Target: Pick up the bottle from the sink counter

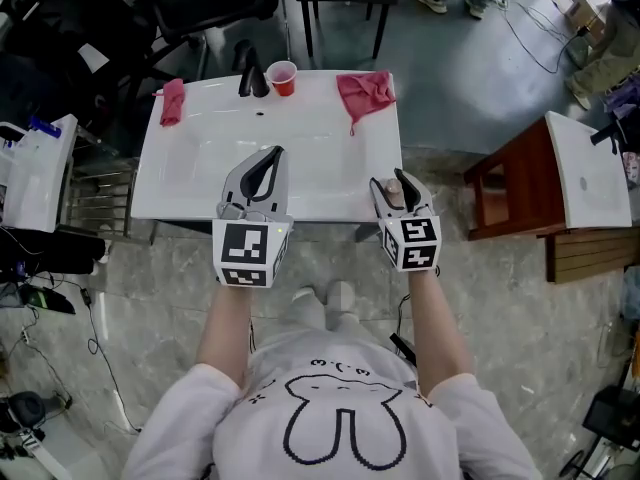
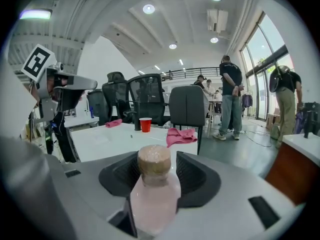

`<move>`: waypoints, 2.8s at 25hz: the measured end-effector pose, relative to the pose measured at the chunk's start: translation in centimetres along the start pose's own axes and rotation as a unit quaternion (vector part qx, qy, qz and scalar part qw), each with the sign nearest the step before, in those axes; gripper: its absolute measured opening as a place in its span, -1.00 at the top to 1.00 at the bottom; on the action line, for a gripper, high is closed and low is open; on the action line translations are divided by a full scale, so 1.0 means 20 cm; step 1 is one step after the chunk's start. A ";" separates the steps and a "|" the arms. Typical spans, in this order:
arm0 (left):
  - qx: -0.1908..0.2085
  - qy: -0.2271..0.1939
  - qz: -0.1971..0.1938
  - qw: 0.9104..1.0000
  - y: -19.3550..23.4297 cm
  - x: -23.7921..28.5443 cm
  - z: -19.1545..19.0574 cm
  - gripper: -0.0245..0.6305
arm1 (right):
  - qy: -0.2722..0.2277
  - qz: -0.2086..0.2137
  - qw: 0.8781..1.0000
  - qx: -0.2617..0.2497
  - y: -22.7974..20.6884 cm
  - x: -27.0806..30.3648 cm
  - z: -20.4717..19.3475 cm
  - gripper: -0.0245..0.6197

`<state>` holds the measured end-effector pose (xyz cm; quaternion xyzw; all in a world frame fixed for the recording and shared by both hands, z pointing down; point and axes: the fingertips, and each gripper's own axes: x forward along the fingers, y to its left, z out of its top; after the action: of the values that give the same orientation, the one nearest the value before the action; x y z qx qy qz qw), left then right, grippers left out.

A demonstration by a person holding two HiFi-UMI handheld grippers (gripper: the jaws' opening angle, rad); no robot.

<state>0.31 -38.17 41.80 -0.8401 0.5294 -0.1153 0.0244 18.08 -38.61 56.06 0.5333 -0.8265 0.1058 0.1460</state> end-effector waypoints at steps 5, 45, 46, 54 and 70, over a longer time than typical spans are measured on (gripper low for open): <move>-0.003 -0.001 0.001 1.000 0.01 0.00 0.00 0.90 | -0.004 -0.001 1.000 -0.027 0.02 0.00 0.01 0.33; -0.011 -0.073 -0.004 0.997 0.17 -0.07 0.35 0.90 | -0.037 -0.025 0.998 -0.032 0.11 -0.20 0.51 0.50; -0.011 -0.076 -0.004 0.997 0.18 -0.07 0.36 0.90 | -0.040 -0.026 0.998 -0.034 0.11 -0.21 0.53 0.50; -0.001 -0.100 -0.009 0.995 0.17 -0.08 0.47 0.90 | -0.070 -0.030 0.996 -0.050 0.11 -0.31 0.76 0.50; 0.023 -0.145 -0.012 0.989 0.13 -0.13 0.66 0.90 | -0.142 -0.050 0.986 -0.066 0.08 -0.58 1.16 0.50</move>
<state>-0.20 -38.13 28.05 -0.8536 0.5072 -0.0045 0.1192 18.08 -35.73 30.26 0.5725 -0.8164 -0.0334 0.0671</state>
